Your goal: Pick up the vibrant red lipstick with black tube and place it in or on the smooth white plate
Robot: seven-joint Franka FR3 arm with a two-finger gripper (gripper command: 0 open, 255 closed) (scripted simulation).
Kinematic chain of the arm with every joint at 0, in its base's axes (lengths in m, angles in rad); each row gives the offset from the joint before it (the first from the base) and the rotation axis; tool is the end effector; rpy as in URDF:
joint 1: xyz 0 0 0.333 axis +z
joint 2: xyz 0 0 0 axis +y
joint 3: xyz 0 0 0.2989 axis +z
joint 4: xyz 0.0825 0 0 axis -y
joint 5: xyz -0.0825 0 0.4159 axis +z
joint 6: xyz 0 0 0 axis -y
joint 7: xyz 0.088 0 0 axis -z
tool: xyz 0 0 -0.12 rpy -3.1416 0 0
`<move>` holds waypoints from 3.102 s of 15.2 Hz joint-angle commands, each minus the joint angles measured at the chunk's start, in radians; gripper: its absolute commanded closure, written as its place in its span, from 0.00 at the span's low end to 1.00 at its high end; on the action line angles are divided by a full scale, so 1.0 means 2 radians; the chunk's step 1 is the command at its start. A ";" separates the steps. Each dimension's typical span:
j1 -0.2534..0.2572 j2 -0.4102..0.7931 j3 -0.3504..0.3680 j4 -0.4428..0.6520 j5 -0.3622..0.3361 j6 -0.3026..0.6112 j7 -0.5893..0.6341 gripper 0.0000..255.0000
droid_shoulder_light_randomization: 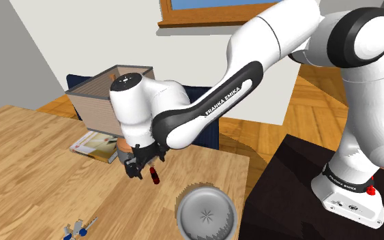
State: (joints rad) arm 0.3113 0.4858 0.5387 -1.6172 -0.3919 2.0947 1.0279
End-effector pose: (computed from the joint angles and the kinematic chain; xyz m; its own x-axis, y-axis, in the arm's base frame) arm 0.5086 0.4854 0.3386 0.9907 -0.0508 0.1260 -0.0514 -0.9987 0.0020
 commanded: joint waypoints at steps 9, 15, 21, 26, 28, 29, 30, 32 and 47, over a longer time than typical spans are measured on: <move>0.003 0.017 -0.007 -0.006 -0.011 0.021 0.006 0.00; 0.003 0.017 -0.007 -0.006 -0.011 0.021 0.006 1.00; 0.003 0.017 -0.007 -0.006 -0.011 0.021 0.006 1.00; 0.000 0.004 -0.001 0.009 -0.001 -0.005 -0.003 1.00; 0.000 -0.001 0.001 0.016 0.003 -0.015 -0.006 1.00; 0.000 -0.003 0.002 0.019 0.005 -0.021 -0.008 1.00; -0.001 -0.005 0.003 0.023 0.007 -0.026 -0.009 1.00; -0.001 -0.009 0.005 0.031 0.010 -0.037 -0.012 1.00; -0.020 -0.160 0.046 -0.118 0.082 -0.022 0.007 1.00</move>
State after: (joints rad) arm 0.2772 0.2057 0.6218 -1.8090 -0.2491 2.0398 1.0403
